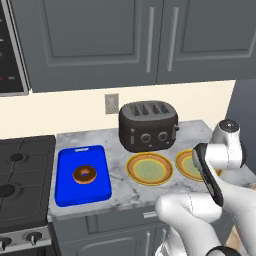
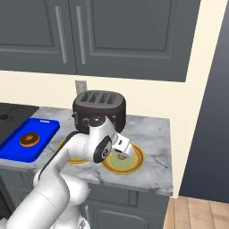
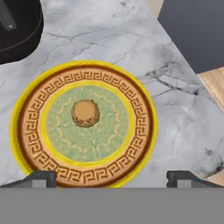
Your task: Move the dessert items from the plates to the tray.
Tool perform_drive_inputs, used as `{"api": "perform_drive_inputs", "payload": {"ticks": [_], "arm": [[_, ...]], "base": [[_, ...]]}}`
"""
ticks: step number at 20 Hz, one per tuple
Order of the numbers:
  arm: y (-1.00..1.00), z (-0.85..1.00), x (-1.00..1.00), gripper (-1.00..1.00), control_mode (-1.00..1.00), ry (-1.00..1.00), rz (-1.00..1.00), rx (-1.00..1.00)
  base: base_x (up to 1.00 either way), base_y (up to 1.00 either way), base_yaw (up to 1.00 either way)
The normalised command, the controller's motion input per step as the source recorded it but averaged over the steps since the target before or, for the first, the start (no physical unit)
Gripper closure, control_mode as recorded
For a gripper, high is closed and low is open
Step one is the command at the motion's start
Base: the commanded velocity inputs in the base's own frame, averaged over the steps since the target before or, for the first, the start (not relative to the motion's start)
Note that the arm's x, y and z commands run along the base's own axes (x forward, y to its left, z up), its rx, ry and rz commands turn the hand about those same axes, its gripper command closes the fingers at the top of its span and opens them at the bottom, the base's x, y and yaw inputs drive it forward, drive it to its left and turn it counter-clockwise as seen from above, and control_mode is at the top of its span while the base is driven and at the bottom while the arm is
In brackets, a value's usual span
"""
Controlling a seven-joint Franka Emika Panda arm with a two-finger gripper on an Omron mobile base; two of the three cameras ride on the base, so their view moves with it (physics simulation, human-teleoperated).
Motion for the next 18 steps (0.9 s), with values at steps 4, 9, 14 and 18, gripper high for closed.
{"api": "perform_drive_inputs", "payload": {"ticks": [4, 9, 14, 18], "arm": [[-0.38, -0.05, 0.76, -1.00, -1.00, 0.03, 0.12, 0.05], [-0.24, -0.11, 0.64, -1.00, -1.00, 0.12, 0.11, 0.15], [0.01, -0.14, 0.40, -1.00, -1.00, 0.23, 0.07, 0.08], [0.18, -0.15, 0.00, -1.00, -1.00, 0.07, 0.00, 0.00]], "base": [[0.00, 0.00, 0.00], [0.00, 0.00, 0.00], [0.00, 0.00, 0.00], [0.00, 0.00, 0.00]]}}
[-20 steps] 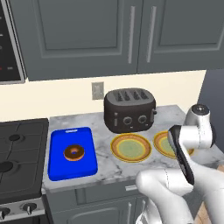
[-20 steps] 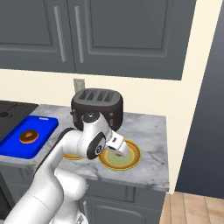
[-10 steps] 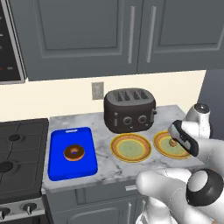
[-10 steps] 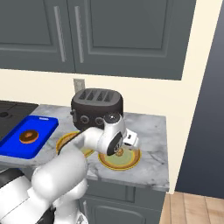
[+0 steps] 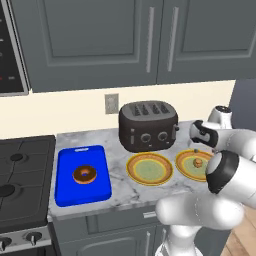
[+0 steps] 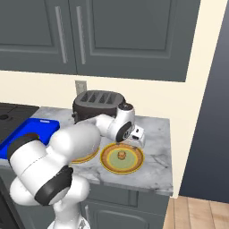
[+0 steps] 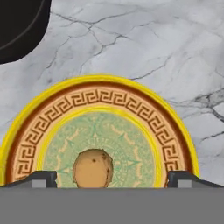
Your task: Move the dessert items from the plates to the tray.
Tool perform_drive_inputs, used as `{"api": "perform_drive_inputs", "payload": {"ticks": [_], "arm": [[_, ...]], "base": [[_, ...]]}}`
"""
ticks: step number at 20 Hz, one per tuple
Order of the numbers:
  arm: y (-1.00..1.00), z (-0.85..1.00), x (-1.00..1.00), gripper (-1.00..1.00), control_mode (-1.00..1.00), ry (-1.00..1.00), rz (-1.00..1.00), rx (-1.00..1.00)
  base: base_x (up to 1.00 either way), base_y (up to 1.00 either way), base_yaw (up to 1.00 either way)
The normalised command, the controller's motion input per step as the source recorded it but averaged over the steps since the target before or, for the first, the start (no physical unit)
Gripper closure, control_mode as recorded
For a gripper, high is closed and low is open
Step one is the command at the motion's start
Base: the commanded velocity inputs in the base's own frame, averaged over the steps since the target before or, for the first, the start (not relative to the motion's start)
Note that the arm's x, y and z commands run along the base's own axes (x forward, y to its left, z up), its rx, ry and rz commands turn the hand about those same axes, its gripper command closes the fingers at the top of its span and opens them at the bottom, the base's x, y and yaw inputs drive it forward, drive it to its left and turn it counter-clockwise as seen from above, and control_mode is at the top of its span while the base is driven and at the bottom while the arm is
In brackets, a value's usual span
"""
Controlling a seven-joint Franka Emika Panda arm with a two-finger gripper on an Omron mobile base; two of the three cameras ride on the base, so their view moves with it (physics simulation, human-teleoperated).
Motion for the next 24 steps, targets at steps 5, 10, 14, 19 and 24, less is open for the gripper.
{"api": "perform_drive_inputs", "payload": {"ticks": [5, 10, 14, 19, 24], "arm": [[0.04, -0.53, 0.00, -1.00, -1.00, 0.13, 0.00, 0.00], [0.04, -0.61, 0.00, -1.00, -1.00, 0.12, 0.00, 0.05], [0.09, -0.46, 0.03, -1.00, -1.00, 0.04, 0.00, 0.13], [0.03, -0.32, 0.04, -1.00, -1.00, 0.00, 0.00, 0.11], [0.03, -0.26, 0.00, 1.00, -1.00, 0.00, 0.00, 0.05]], "base": [[0.00, 0.00, 0.00], [0.00, 0.00, 0.00], [0.00, 0.00, 0.00], [0.00, 0.00, 0.00], [0.00, 0.00, 0.00]]}}
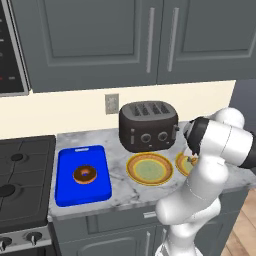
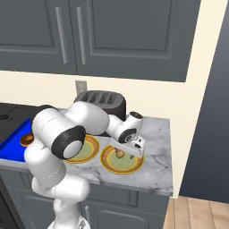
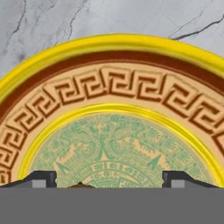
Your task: Move the dessert items from the plates to the tray.
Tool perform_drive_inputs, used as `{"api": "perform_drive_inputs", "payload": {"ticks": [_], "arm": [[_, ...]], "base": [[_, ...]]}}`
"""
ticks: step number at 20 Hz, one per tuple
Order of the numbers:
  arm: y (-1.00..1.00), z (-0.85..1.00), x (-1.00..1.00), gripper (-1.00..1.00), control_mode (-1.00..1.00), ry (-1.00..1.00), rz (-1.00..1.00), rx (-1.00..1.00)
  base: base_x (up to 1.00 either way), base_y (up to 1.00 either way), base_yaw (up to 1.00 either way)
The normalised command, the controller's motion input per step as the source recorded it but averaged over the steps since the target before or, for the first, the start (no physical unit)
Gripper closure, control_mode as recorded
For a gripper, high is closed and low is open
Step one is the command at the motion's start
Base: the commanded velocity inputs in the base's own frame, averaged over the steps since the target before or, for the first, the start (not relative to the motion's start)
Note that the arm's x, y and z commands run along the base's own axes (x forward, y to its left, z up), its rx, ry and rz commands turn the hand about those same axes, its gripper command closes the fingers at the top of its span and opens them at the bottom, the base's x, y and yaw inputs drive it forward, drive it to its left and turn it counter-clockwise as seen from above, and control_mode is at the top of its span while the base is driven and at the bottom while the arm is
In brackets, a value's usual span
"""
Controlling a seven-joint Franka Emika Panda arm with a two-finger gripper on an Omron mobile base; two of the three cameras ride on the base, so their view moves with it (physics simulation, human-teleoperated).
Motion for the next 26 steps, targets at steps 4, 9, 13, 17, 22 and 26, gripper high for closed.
{"api": "perform_drive_inputs", "payload": {"ticks": [4, 9, 13, 17, 22, 26], "arm": [[0.00, -0.03, 0.00, 1.00, -1.00, 0.00, 0.00, 0.00], [0.00, 0.00, 0.00, 1.00, -1.00, 0.00, 0.00, 0.00], [0.00, 0.11, 0.00, 1.00, -1.00, -0.01, -0.01, 0.00], [0.00, 0.14, 0.00, 1.00, -1.00, -0.01, -0.02, 0.01], [0.00, 0.00, 0.00, -1.00, -1.00, 0.00, 0.00, 0.00], [0.00, 0.00, 0.00, -1.00, -1.00, 0.00, 0.00, 0.00]], "base": [[0.00, 0.00, 0.00], [0.00, 0.00, 0.00], [0.00, 0.00, 0.00], [0.00, 0.00, 0.00], [0.00, 0.00, 0.00], [0.00, 0.00, 0.00]]}}
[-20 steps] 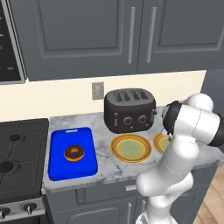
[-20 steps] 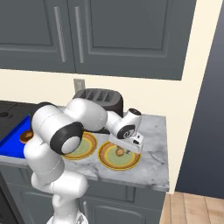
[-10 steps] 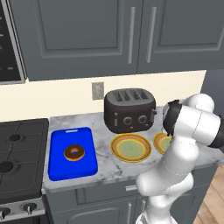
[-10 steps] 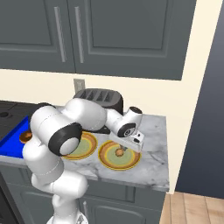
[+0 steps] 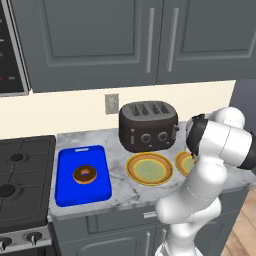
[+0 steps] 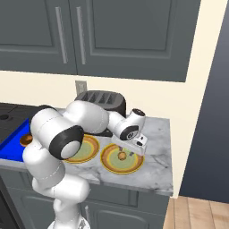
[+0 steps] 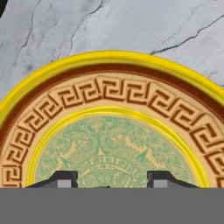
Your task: Move the dessert items from the plates to the tray.
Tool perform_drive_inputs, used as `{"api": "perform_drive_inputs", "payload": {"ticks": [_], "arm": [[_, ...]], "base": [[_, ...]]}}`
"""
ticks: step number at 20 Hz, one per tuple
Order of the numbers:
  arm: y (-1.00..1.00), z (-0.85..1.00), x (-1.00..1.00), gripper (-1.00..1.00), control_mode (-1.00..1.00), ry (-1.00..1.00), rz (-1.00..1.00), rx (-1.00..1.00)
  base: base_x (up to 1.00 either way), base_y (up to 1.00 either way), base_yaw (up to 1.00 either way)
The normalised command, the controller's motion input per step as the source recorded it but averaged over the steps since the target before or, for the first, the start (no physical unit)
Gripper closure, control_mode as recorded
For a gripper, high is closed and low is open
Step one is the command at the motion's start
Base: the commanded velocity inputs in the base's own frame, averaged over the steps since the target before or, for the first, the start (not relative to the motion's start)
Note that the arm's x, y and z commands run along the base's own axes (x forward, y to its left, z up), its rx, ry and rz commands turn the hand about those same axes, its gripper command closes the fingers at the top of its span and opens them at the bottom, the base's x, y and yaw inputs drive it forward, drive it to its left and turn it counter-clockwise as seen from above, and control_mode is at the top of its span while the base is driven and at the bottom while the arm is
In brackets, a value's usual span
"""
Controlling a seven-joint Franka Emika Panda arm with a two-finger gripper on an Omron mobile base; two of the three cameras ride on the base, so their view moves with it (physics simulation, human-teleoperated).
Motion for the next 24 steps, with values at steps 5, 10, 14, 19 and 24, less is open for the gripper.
{"api": "perform_drive_inputs", "payload": {"ticks": [5, 10, 14, 19, 24], "arm": [[0.03, 0.00, -0.35, -1.00, -1.00, -0.01, 0.00, 0.00], [0.06, 0.00, -0.42, -1.00, -1.00, -0.03, 0.00, -0.01], [0.00, 0.00, 0.00, -1.00, -1.00, 0.00, 0.00, 0.00], [0.25, 0.00, 0.00, -1.00, -1.00, 0.00, -0.01, 0.00], [0.15, 0.00, 0.01, -1.00, -1.00, 0.00, -0.01, 0.00]], "base": [[0.00, 0.00, 0.00], [0.00, 0.00, 0.00], [0.00, 0.00, 0.00], [0.00, 0.00, 0.00], [0.00, 0.00, 0.00]]}}
